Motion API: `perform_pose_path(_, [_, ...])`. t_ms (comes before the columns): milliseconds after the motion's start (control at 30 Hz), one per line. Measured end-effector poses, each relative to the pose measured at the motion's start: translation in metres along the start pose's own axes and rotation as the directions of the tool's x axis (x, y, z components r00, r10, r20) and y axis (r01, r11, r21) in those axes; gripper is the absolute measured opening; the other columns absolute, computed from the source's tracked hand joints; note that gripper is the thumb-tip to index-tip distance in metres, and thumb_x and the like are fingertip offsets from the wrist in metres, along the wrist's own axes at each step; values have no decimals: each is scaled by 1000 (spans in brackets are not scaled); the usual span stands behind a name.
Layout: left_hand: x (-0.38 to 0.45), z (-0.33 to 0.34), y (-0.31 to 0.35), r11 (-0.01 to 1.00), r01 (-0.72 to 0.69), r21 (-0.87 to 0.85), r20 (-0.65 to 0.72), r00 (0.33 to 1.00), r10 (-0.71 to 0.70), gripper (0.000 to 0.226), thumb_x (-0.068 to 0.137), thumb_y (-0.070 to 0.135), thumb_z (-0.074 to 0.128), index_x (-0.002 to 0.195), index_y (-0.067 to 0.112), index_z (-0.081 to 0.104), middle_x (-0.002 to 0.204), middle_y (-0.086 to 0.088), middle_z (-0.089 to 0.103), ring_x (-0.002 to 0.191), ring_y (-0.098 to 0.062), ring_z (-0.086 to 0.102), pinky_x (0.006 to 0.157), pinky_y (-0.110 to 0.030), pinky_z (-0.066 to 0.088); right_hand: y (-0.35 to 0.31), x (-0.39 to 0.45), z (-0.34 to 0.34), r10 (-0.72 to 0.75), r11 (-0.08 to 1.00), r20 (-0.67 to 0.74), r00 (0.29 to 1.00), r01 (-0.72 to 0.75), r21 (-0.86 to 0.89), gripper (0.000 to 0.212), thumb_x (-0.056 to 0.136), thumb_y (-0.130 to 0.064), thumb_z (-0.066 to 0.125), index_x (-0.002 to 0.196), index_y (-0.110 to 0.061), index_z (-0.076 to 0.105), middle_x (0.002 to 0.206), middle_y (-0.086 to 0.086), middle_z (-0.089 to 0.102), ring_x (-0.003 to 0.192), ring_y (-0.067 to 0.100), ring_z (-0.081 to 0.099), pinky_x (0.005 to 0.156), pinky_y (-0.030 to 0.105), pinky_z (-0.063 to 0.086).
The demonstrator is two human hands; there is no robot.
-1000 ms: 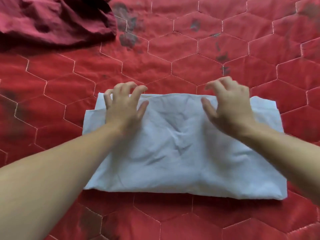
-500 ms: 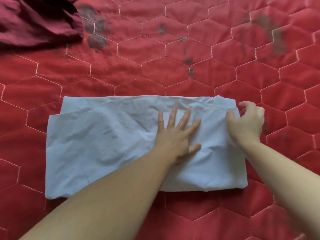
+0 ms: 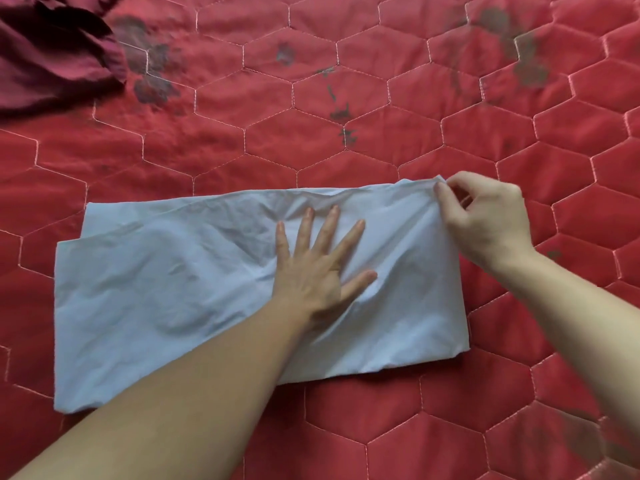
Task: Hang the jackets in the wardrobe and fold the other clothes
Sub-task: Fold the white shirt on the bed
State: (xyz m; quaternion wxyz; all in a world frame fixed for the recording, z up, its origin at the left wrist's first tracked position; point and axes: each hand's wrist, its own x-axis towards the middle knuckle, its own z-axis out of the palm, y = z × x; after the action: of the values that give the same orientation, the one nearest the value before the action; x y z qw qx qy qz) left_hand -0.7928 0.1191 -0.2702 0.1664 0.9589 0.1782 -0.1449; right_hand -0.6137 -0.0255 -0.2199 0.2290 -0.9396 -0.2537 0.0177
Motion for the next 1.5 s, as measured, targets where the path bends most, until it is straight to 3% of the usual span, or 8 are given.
perform_pose_path(300, [2,-2,-44,989,105,106,-76,992,-98,76,80,77,-4,149,47,-9,162,6,-17,146,-25,-23,111,-63,-14,14,9,39,262,955,117,958,-240,-177,33,98,-42,39,90,-14,54,102,16,61,95,39,54,76,42,36])
perform_pose_path(400, [4,-2,-49,995,80,56,-59,995,-76,75,81,75,0,150,47,-3,162,6,-14,147,-23,-23,113,-60,-14,-13,-12,41,-26,995,-50,998,21,-101,36,91,-41,47,116,-17,54,124,12,51,113,33,45,93,47,33])
perform_pose_path(500, [2,-4,-56,999,42,27,-84,996,-40,72,85,71,5,152,44,4,163,6,-8,148,-18,-18,115,-56,-13,-40,-52,56,-410,890,187,893,436,-130,54,89,-48,45,134,-19,54,144,14,45,130,33,40,105,52,29])
perform_pose_path(633, [-12,-8,-95,998,-2,59,-69,998,6,67,90,65,10,153,42,2,163,7,-11,148,-12,-17,116,-51,-15,-31,-74,66,-302,858,521,799,465,-216,72,87,-63,26,147,-25,39,158,10,28,146,29,22,118,48,12])
perform_pose_path(1000, [-115,-31,-208,970,242,11,-167,957,-237,55,100,44,33,153,38,17,162,4,14,149,-17,6,114,-49,-6,-196,-98,114,-490,845,401,774,534,1,54,87,-38,53,135,-14,53,143,8,50,134,29,44,111,53,23])
perform_pose_path(1167, [-135,-56,-253,654,500,-568,-262,644,-719,49,90,33,59,136,19,48,123,-1,56,118,-21,48,105,-42,33,-278,-86,152,-500,859,439,747,492,141,43,90,-22,56,133,-16,53,138,0,53,111,28,59,92,40,38])
perform_pose_path(1300, [-132,-64,-265,454,390,-801,-122,635,-763,10,86,29,67,81,22,71,66,15,63,62,5,56,76,-28,47,-313,-73,175,-434,901,483,760,380,212,42,95,-30,46,137,-22,46,140,-5,49,115,24,56,83,41,49])
perform_pose_path(1500, [-123,-78,-267,471,65,-880,-283,724,-628,14,91,21,65,78,25,67,70,8,67,63,-3,58,62,-21,46,-324,-66,173,-409,900,376,831,300,316,14,91,-30,55,91,-17,61,86,-1,59,82,22,56,71,37,46])
